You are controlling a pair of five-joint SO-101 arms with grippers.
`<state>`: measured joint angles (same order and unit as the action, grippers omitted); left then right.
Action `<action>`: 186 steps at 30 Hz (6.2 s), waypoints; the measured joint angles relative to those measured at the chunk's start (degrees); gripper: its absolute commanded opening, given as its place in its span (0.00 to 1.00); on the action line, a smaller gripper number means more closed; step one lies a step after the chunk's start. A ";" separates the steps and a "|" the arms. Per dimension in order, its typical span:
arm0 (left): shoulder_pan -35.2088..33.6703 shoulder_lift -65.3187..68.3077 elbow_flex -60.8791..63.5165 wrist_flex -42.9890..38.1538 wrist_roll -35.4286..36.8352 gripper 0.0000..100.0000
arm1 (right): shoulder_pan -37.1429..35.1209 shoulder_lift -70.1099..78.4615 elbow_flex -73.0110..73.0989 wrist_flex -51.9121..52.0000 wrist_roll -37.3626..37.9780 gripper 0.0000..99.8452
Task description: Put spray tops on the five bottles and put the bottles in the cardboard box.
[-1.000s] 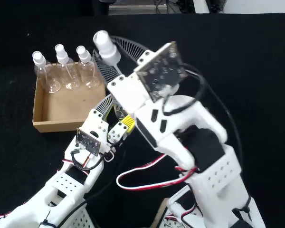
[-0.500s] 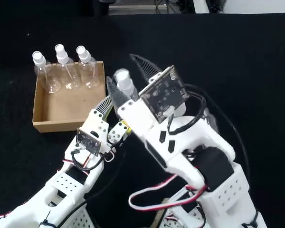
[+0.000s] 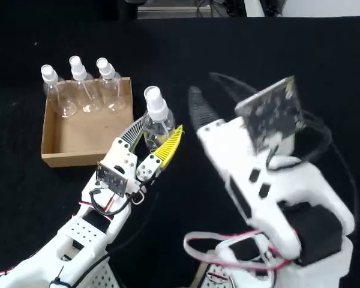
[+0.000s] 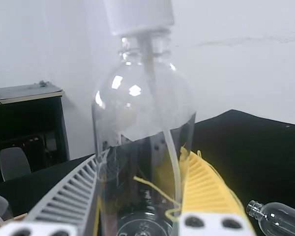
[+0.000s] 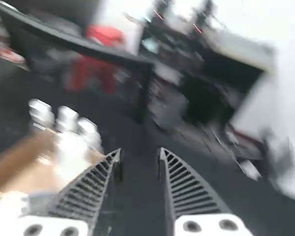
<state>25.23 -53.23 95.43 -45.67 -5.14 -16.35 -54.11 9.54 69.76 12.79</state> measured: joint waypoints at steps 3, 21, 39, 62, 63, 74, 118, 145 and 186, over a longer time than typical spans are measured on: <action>0.00 0.00 0.00 0.00 0.00 0.03 | 8.88 0.35 6.24 0.44 0.00 0.09; -0.09 0.00 0.00 0.00 0.00 0.03 | 22.51 0.26 57.49 -28.75 -3.60 0.09; -0.09 0.00 0.00 0.00 0.00 0.03 | 15.12 0.26 72.44 -45.01 -7.82 0.08; -2.29 0.00 0.00 0.00 0.00 0.03 | 14.77 0.26 72.44 -45.01 -7.82 0.08; -3.78 0.00 0.00 0.00 0.00 0.03 | 14.77 0.26 72.44 -45.01 -7.82 0.08; -20.31 0.00 0.00 0.00 0.00 0.03 | 14.77 0.26 72.44 -45.01 -7.82 0.08; -68.04 -43.96 1.58 48.79 0.00 0.03 | 14.77 0.26 72.44 -45.01 -7.82 0.08; -80.62 -3.60 0.79 9.67 0.00 0.03 | 14.77 0.26 72.44 -45.01 -7.82 0.08; -85.80 76.92 -22.24 -46.59 6.33 0.03 | 14.77 0.26 72.44 -45.01 -7.82 0.08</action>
<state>-60.57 23.69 73.19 -92.26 1.19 -1.58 -53.85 81.98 24.75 4.97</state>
